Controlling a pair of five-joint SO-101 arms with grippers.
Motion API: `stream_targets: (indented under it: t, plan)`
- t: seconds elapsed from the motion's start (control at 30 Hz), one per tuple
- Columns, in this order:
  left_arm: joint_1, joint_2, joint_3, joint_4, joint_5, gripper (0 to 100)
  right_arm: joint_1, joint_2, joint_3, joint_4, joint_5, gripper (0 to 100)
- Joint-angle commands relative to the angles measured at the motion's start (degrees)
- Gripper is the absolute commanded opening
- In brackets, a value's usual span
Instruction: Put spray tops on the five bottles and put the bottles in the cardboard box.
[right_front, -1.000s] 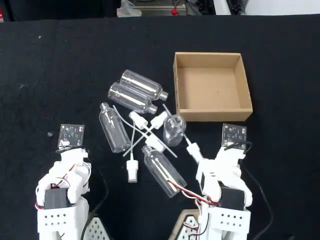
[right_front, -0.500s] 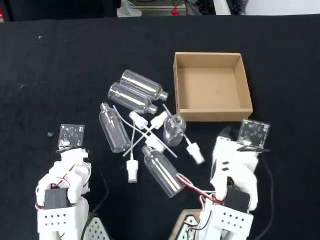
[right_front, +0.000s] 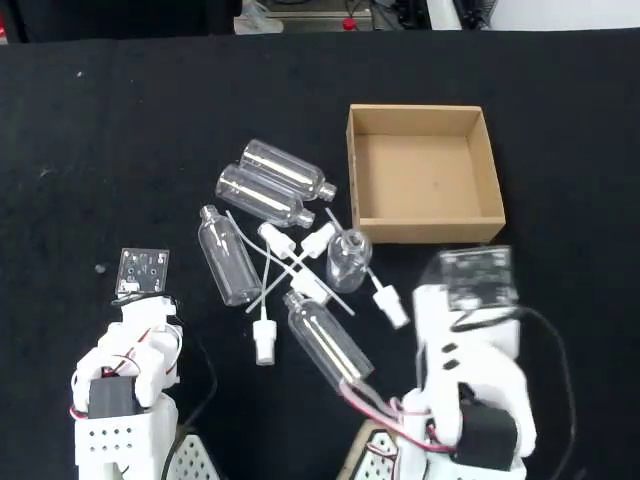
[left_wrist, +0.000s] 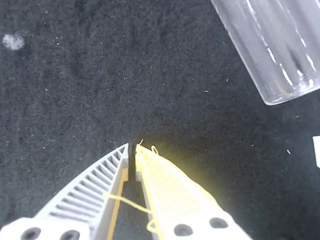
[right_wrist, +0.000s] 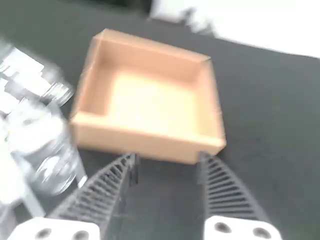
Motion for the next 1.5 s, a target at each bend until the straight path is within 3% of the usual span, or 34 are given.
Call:
stream_targets:
  t: [0.0,0.3,0.47,0.93,1.23,1.47]
  plan:
    - [-0.1,-0.4,1.2,0.3,-0.3,3,-5.4,-5.4,-1.1,0.7,-0.2,25.2]
    - [-0.1,-0.4,1.2,0.3,-0.2,3,-23.0,-5.0,-0.1,3.1,-5.0,25.8]
    - [-0.1,-0.4,1.2,0.3,-0.2,3,-29.5,-4.9,0.4,2.9,-6.2,33.7]
    - [-0.1,-0.4,1.2,0.3,-0.2,3,-28.5,-5.1,14.9,-14.3,-17.1,33.9]
    - [-0.1,-0.4,1.2,0.3,-0.2,3,-28.5,-5.0,23.3,-24.2,-17.1,33.6]
    - [-0.1,-0.4,1.2,0.3,-0.2,3,-28.5,-5.4,23.9,-24.6,-17.1,33.6]
